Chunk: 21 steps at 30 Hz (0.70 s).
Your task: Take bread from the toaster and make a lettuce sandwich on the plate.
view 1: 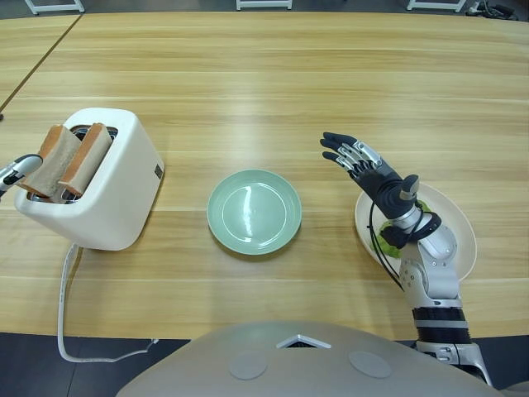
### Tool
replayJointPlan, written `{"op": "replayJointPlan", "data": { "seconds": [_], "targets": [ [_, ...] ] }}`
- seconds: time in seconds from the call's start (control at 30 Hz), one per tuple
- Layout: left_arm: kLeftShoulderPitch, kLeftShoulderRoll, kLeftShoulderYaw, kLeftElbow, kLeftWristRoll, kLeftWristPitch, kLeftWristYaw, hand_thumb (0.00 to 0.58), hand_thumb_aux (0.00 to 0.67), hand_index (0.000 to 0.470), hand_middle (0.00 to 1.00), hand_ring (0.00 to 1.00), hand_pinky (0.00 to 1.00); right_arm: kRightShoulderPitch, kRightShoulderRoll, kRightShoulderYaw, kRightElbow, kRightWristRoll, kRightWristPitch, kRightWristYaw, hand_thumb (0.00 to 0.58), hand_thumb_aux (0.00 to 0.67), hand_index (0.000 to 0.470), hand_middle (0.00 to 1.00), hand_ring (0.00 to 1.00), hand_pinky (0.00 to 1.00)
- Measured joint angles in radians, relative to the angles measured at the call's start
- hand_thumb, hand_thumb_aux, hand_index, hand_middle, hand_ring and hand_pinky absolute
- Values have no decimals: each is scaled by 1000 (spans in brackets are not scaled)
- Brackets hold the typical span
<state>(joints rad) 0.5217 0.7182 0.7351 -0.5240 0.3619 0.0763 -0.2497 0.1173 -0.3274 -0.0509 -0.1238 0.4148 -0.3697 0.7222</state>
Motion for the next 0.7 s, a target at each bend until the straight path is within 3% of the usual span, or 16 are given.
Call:
{"op": "replayJointPlan", "data": {
  "seconds": [0.1,0.13,0.23,0.37,0.5,0.57,0.7],
  "targets": [
    [1,1,-33,55,30,-17,-10,87,53,37,0,0,0,0,0,0,0,-3,-3,-4,0,0,0,0,0,0],
    [0,1,-37,73,41,-25,-11,140,87,61,0,0,0,1,0,0,0,-3,-4,-6,0,0,0,0,0,0],
    [-7,12,-38,129,59,-38,-9,198,126,88,0,0,0,7,0,0,-9,-4,-6,-12,0,0,0,0,0,0],
    [-23,29,-29,194,89,-53,6,187,118,83,0,0,0,23,0,-1,-19,-4,-6,-15,0,0,0,0,0,0],
    [-33,45,-20,218,92,-66,15,374,271,190,0,0,0,25,0,-1,-21,-4,-6,-16,0,0,0,0,0,0],
    [-40,48,-21,222,92,-76,16,395,292,205,0,0,0,26,0,-2,-24,-4,-6,-17,0,0,0,0,0,0],
    [-42,48,-28,225,88,-93,9,366,263,184,0,0,0,29,0,-3,-30,-4,-6,-18,0,0,0,0,0,0]
  ]
}}
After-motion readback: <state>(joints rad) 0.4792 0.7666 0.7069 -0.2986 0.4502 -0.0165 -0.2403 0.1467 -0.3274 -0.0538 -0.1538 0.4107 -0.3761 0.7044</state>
